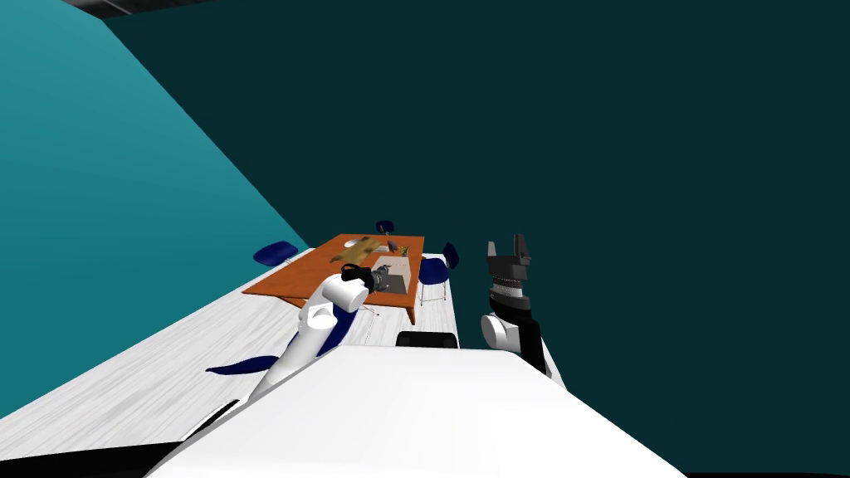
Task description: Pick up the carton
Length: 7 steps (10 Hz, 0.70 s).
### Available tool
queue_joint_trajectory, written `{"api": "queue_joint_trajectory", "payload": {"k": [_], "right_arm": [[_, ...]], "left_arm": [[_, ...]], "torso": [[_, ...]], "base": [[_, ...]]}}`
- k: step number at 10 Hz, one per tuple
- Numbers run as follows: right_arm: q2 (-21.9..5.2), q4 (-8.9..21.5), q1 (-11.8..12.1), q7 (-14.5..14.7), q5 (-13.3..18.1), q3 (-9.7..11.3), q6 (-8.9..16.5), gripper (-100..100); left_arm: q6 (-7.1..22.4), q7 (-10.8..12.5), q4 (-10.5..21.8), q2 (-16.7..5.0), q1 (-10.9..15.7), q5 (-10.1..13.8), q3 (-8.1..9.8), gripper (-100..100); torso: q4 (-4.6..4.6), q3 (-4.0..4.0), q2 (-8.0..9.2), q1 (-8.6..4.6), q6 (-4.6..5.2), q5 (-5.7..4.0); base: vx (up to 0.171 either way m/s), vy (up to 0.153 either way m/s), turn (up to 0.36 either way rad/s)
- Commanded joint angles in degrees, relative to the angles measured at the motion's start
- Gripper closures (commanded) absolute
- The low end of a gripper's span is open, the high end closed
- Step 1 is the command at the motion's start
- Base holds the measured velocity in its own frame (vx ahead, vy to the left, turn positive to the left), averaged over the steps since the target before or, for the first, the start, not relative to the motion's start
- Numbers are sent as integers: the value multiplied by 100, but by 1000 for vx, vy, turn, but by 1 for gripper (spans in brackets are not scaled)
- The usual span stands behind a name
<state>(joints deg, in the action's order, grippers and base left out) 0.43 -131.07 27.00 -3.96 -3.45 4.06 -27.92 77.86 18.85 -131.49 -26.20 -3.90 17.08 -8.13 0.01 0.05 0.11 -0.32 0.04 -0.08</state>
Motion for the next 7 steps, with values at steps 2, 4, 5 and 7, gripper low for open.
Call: {"api": "queue_joint_trajectory", "payload": {"k": [2,4,5,7], "right_arm": [[0,0,0,0,0,0,0,0],[-1,0,1,0,0,-1,0,0],[-1,0,1,0,0,-1,0,0],[-1,0,1,0,0,-1,0,0]], "left_arm": [[35,48,-46,29,2,-99,-28,-100],[-111,9,147,75,28,-136,-33,-100],[-187,-15,246,95,41,-150,-33,-100],[-339,-64,443,137,67,-178,-34,-100]], "torso": [[-1,-3,-6,-3,0,-1],[-3,-8,-15,30,-1,6],[-4,-11,-19,35,-1,8],[-5,-13,-23,38,-1,8]], "base": [[-15,-75,-18],[1,-9,-10],[10,-7,-29],[11,-3,-24]]}}
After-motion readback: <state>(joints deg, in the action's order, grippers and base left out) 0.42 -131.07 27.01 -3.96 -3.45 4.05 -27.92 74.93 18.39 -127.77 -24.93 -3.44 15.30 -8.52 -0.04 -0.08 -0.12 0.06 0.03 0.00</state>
